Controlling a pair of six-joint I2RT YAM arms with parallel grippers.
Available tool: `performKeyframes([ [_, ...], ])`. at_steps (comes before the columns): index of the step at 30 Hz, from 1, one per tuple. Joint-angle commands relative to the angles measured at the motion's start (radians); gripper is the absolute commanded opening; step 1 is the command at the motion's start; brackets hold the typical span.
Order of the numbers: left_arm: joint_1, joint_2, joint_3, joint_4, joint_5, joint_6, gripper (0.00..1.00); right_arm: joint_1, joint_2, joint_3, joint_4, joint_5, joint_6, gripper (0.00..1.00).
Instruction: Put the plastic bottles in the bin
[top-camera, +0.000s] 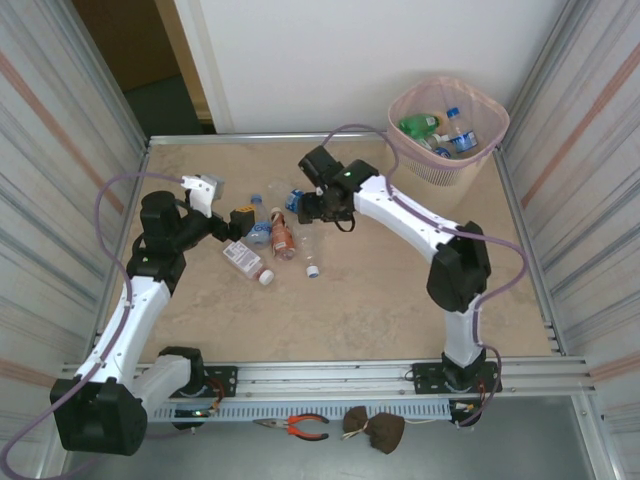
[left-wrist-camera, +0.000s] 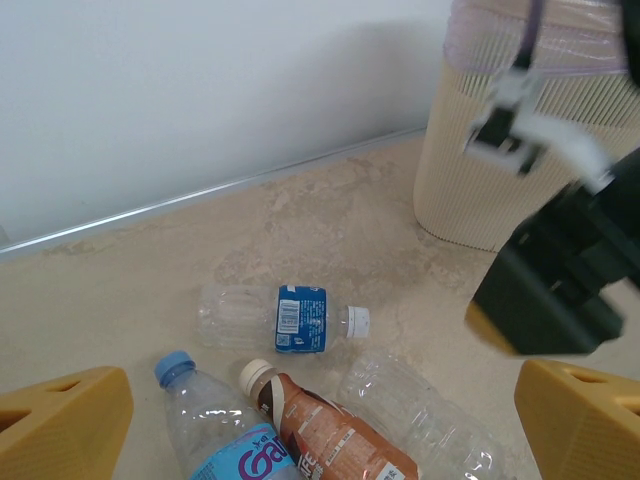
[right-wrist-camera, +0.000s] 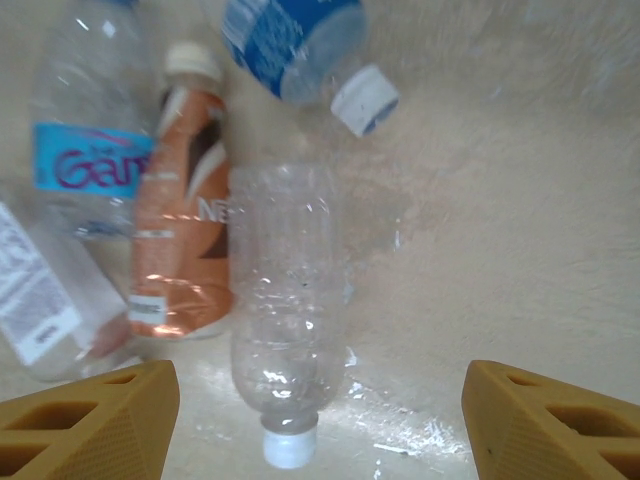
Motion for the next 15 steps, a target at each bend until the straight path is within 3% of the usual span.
performKeyframes([
  [1,0.008,-0.009,0.028,-0.001,-0.002,0.011,0.99,0.010,0.053,0.000,0.009,-0.037,-0.002,0.74],
  [15,0.008,-0.011,0.026,0.003,0.002,0.009,0.99,0.002,0.263,0.021,0.099,-0.141,0.019,0.75],
])
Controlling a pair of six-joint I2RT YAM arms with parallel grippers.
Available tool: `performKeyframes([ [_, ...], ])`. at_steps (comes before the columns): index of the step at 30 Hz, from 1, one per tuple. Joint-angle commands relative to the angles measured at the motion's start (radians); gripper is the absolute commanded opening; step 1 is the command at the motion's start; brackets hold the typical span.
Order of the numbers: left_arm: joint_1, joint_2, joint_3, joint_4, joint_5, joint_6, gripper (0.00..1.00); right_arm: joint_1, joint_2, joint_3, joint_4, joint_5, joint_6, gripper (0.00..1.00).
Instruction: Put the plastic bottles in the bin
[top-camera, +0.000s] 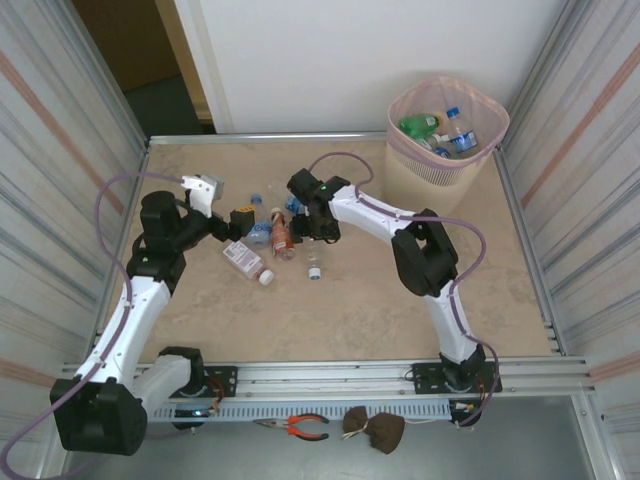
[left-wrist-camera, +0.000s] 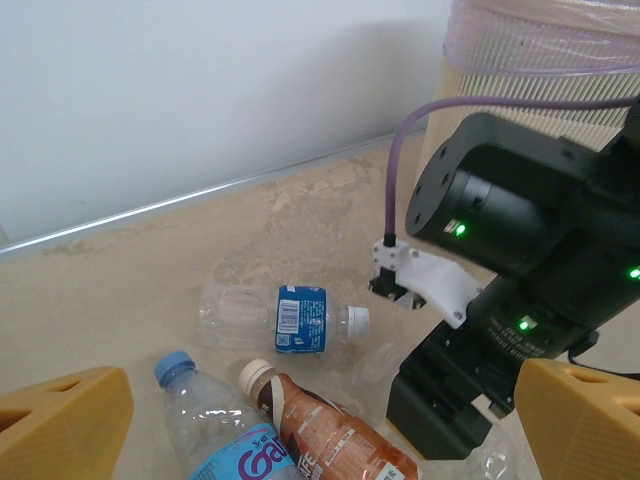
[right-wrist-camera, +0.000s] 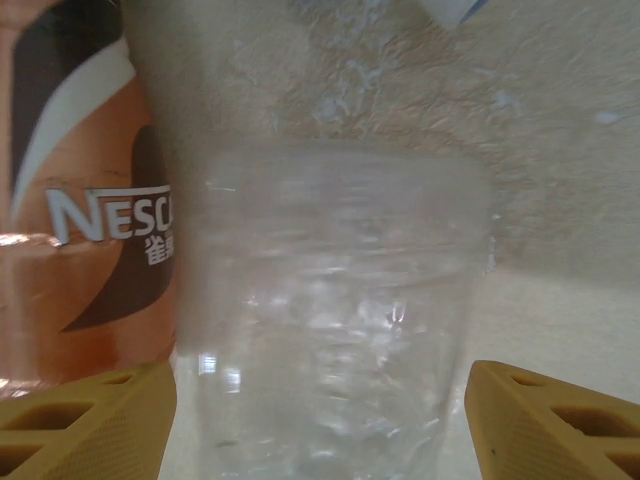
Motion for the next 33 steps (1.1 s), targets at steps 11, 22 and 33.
performKeyframes([
  [11,0.007,-0.008,0.024,0.006,0.004,0.005,0.99,-0.013,0.063,0.057,0.019,-0.029,0.027,0.69],
  [22,0.008,0.003,0.025,0.013,0.016,0.005,0.99,-0.022,-0.070,0.011,0.012,-0.007,0.037,0.65],
  [33,0.008,0.021,0.025,0.032,0.051,-0.008,0.99,-0.075,-0.284,0.014,-0.005,-0.005,0.028,0.65],
])
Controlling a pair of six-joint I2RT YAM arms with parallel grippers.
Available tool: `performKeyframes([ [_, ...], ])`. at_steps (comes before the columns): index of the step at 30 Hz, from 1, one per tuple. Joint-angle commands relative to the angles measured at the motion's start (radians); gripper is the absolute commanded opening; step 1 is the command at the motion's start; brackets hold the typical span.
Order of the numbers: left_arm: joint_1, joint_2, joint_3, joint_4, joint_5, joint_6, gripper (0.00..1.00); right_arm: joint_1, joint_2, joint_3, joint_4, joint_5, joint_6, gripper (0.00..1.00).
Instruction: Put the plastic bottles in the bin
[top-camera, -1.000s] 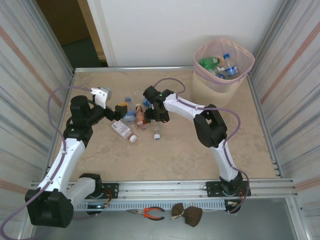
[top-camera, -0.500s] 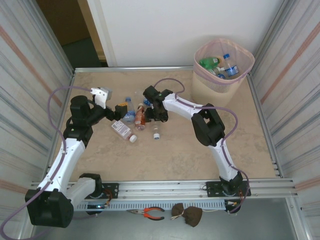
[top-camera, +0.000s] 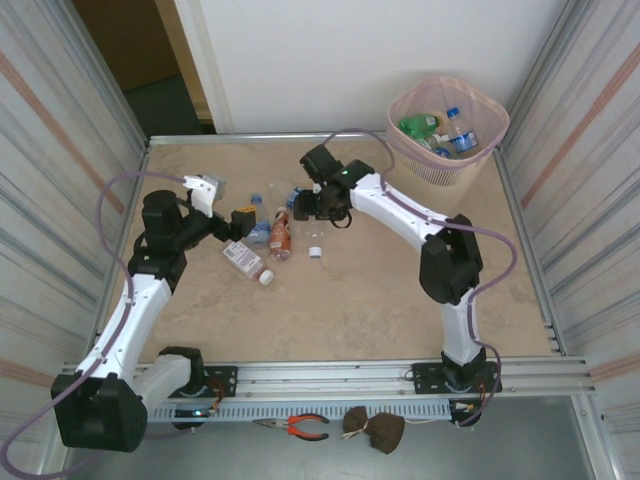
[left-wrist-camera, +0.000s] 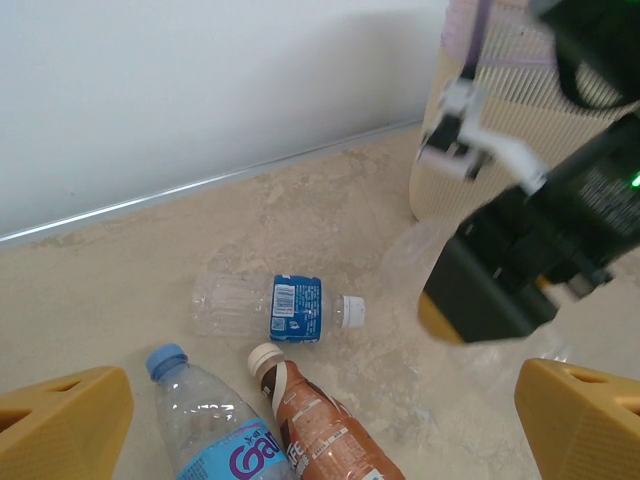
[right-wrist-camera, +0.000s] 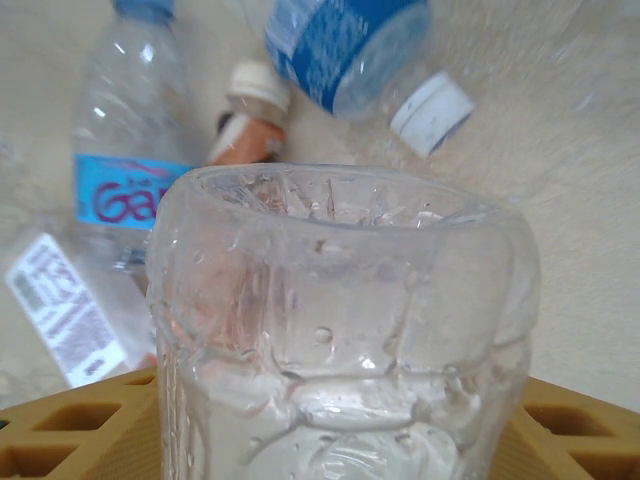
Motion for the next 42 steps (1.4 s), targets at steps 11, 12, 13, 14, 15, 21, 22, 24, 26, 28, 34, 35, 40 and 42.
performKeyframes([
  [11,0.008,-0.012,0.022,0.031,0.028,-0.005,0.99,-0.156,-0.281,0.065,0.042,0.044,-0.037,0.64],
  [12,0.008,-0.014,0.022,0.031,0.027,-0.005,0.99,-0.172,-0.296,0.064,0.054,0.044,-0.038,0.64],
  [13,0.008,-0.014,0.022,0.031,0.027,-0.005,0.99,-0.189,-0.314,0.066,0.070,0.043,-0.041,0.64],
  [14,0.008,-0.014,0.022,0.031,0.027,-0.004,0.99,-0.208,-0.337,0.058,0.097,0.040,-0.047,0.64],
  [15,0.008,-0.016,0.022,0.031,0.026,-0.003,0.99,-0.224,-0.351,0.054,0.118,0.045,-0.046,0.64],
  [21,0.007,-0.025,0.020,0.030,0.022,0.000,0.99,-0.345,-0.412,0.080,0.208,0.065,-0.085,0.63],
  [22,0.008,-0.027,0.018,0.029,0.021,0.000,0.99,-0.368,-0.414,0.089,0.216,0.075,-0.092,0.62],
  [24,0.008,-0.029,0.018,0.030,0.019,0.001,0.99,-0.412,-0.413,0.106,0.228,0.094,-0.104,0.62],
  [26,0.008,-0.029,0.018,0.028,0.021,0.001,0.99,-0.455,-0.406,0.128,0.234,0.105,-0.114,0.62],
  [28,0.008,-0.030,0.019,0.028,0.019,0.001,0.99,-0.493,-0.396,0.145,0.246,0.136,-0.139,0.62],
  [34,0.008,-0.033,0.018,0.027,0.018,0.004,0.99,-0.590,-0.337,0.187,0.254,0.185,-0.226,0.62],
  [35,0.008,-0.034,0.017,0.027,0.016,0.003,0.99,-0.601,-0.328,0.189,0.253,0.197,-0.246,0.62],
  [40,0.008,-0.032,0.016,0.027,0.015,0.003,0.99,-0.651,-0.276,0.201,0.216,0.279,-0.310,0.62],
  [42,0.008,-0.032,0.018,0.028,0.015,0.004,0.99,-0.661,-0.252,0.218,0.175,0.318,-0.310,0.62],
])
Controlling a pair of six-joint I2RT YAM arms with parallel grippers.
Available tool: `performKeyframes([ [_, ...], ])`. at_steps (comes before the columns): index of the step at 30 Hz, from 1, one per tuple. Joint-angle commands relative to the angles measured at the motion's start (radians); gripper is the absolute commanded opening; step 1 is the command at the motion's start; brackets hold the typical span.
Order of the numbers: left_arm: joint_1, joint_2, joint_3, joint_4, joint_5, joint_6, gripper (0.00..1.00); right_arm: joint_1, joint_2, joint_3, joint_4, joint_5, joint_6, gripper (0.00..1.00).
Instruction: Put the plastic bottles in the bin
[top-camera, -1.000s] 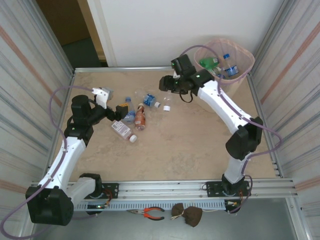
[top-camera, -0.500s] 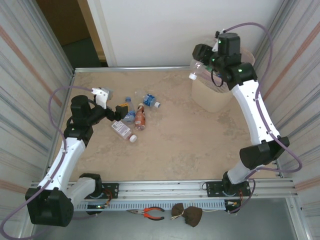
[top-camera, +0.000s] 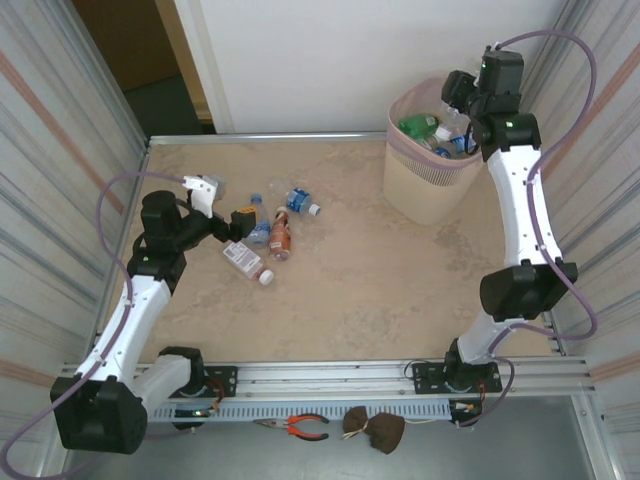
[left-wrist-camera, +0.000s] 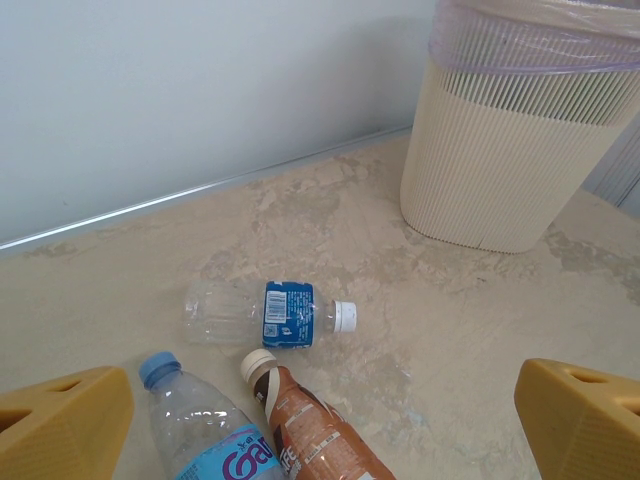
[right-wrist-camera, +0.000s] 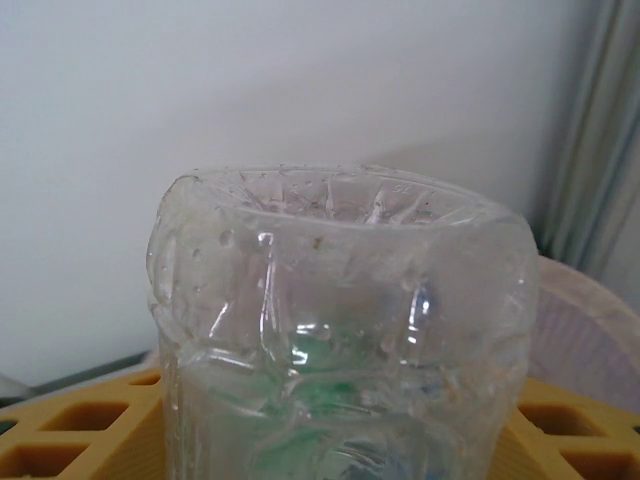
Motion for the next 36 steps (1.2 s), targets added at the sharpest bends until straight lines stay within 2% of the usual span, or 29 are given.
performKeyframes([
  [1,0.008,-0.019,0.018,0.026,0.000,0.005,0.99,-0.019,0.044,0.054,-0.065,0.106,-0.056,0.62],
  [9,0.008,-0.023,0.017,0.024,-0.003,0.006,0.99,-0.026,0.205,0.140,-0.225,0.301,-0.116,0.62],
  [13,0.008,-0.023,0.017,0.024,-0.005,0.007,0.99,-0.026,0.264,0.154,-0.243,0.359,-0.168,0.62],
  [23,0.007,-0.025,0.018,0.018,-0.005,0.012,0.99,-0.049,0.371,0.175,-0.414,0.349,-0.057,0.68],
  [31,0.008,-0.024,0.022,0.018,0.001,0.009,0.99,-0.058,0.384,0.276,-0.509,0.314,0.005,0.85],
  [36,0.008,-0.027,0.020,0.018,-0.001,0.010,0.99,-0.056,0.361,0.376,-0.536,0.304,-0.013,0.90],
])
